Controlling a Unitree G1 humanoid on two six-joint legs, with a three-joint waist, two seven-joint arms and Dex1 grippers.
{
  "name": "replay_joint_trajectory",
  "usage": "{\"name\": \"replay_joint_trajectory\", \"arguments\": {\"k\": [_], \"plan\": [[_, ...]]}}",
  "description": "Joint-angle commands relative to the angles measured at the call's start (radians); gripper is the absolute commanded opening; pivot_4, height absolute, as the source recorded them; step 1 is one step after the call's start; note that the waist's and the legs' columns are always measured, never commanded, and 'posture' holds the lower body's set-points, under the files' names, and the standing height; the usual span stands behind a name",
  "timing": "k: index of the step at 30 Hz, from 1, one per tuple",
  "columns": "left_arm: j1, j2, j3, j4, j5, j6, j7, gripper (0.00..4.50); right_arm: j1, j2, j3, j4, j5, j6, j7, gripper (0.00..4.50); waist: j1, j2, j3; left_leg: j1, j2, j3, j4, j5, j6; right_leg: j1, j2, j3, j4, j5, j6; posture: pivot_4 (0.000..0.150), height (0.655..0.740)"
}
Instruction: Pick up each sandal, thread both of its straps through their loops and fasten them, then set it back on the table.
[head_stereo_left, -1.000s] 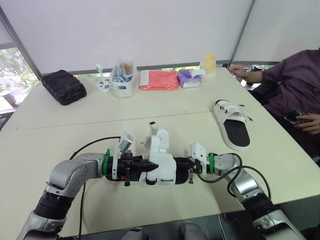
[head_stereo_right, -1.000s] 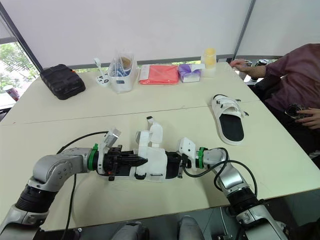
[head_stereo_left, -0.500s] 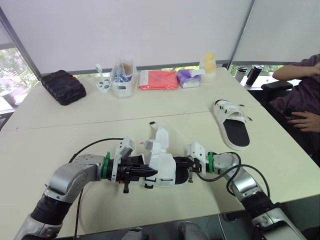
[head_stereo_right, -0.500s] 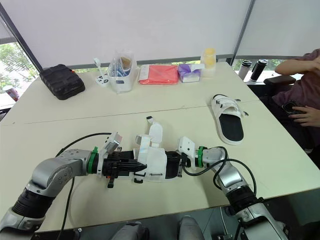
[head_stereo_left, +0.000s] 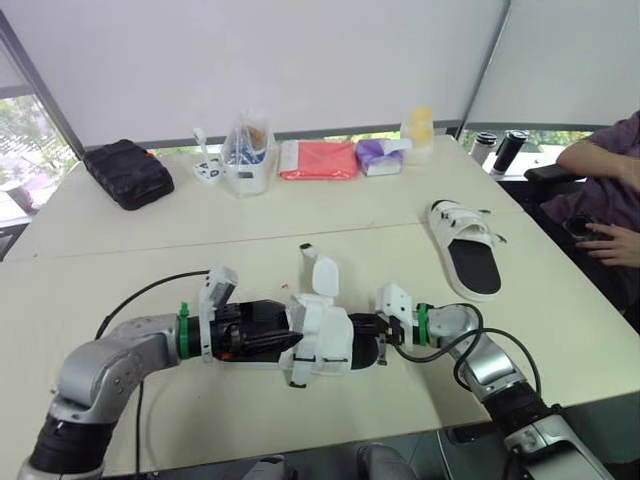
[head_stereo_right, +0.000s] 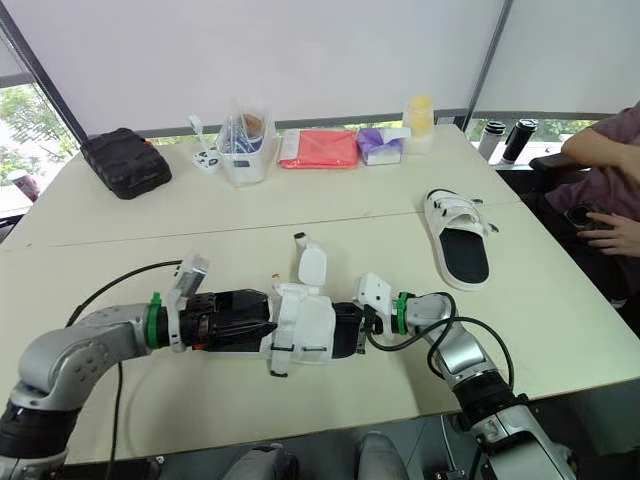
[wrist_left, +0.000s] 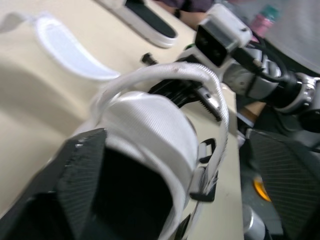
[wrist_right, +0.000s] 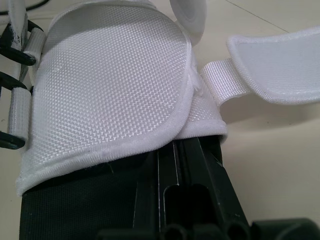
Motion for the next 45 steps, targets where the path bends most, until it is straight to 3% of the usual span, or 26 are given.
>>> {"name": "replay_joint_trajectory", "arguments": {"k": [1, 4, 6, 28, 34, 37, 40, 45], "plan": [[0.077, 0.066, 0.077, -0.125, -0.065, 0.035, 0.005, 4.47, 0.035, -0.018, 0.035, 0.092, -0.073, 0.03, 0.002, 0.0, 0.002, 0.0, 0.0, 0.0, 0.0, 0.0, 0.0, 0.0, 0.0, 0.0, 0.0, 0.0, 0.0, 0.0, 0.0, 0.15, 0.74], [0.201, 0.194, 0.035, -0.208, -0.007, 0.005, -0.083, 4.47, 0.03, -0.015, 0.037, 0.104, -0.075, 0.025, 0.006, 0.0, 0.001, 0.001, 0.0, 0.0, 0.0, 0.0, -0.001, 0.0, 0.0, 0.0, 0.0, 0.0, -0.001, 0.0, -0.001, 0.15, 0.74], [0.222, 0.223, 0.01, -0.211, 0.014, -0.024, -0.103, 4.47, 0.028, -0.013, 0.039, 0.109, -0.077, 0.022, 0.008, 0.0, 0.003, 0.002, 0.001, 0.0, 0.0, 0.001, -0.001, 0.0, 0.0, 0.0, 0.0, 0.0, -0.001, 0.001, -0.003, 0.15, 0.74], [-0.006, 0.117, -0.341, 0.041, 0.212, -0.157, -0.221, 4.47, 0.033, -0.007, 0.036, 0.1, -0.081, 0.035, -0.005, 0.0, 0.003, 0.001, 0.0, 0.0, 0.0, 0.001, -0.001, 0.0, 0.0, 0.001, 0.0, 0.0, -0.002, 0.0, -0.003, 0.15, 0.74], [-0.047, 0.066, -0.38, 0.098, 0.257, -0.188, -0.231, 1.66, 0.033, -0.004, 0.035, 0.098, -0.081, 0.037, -0.012, 0.0, 0.002, 0.001, 0.0, 0.001, 0.0, 0.001, -0.001, 0.0, 0.0, 0.001, 0.0, 0.0, -0.002, 0.0, -0.003, 0.15, 0.74], [-0.051, 0.064, -0.365, 0.093, 0.249, -0.179, -0.229, 0.04, 0.035, -0.004, 0.034, 0.097, -0.081, 0.037, -0.015, 0.0, 0.003, 0.001, 0.0, 0.001, 0.0, 0.001, -0.001, 0.0, 0.0, 0.001, 0.0, 0.0, -0.002, 0.0, -0.003, 0.15, 0.74], [-0.043, 0.077, -0.352, 0.071, 0.235, -0.166, -0.236, 0.04, 0.035, -0.005, 0.034, 0.098, -0.082, 0.036, -0.015, 0.0, 0.002, 0.001, 0.0, 0.001, 0.0, 0.001, -0.001, 0.0, 0.0, 0.001, 0.0, 0.0, -0.002, 0.0, -0.003, 0.15, 0.74], [0.04, 0.188, -0.27, -0.106, 0.089, -0.068, -0.292, 0.04, 0.028, -0.01, 0.032, 0.11, -0.083, 0.031, -0.013, 0.0, -0.002, 0.001, 0.0, 0.0, 0.001, 0.001, -0.001, 0.0, 0.0, 0.0, 0.0, 0.0, -0.001, 0.0, -0.003, 0.15, 0.74]]}}
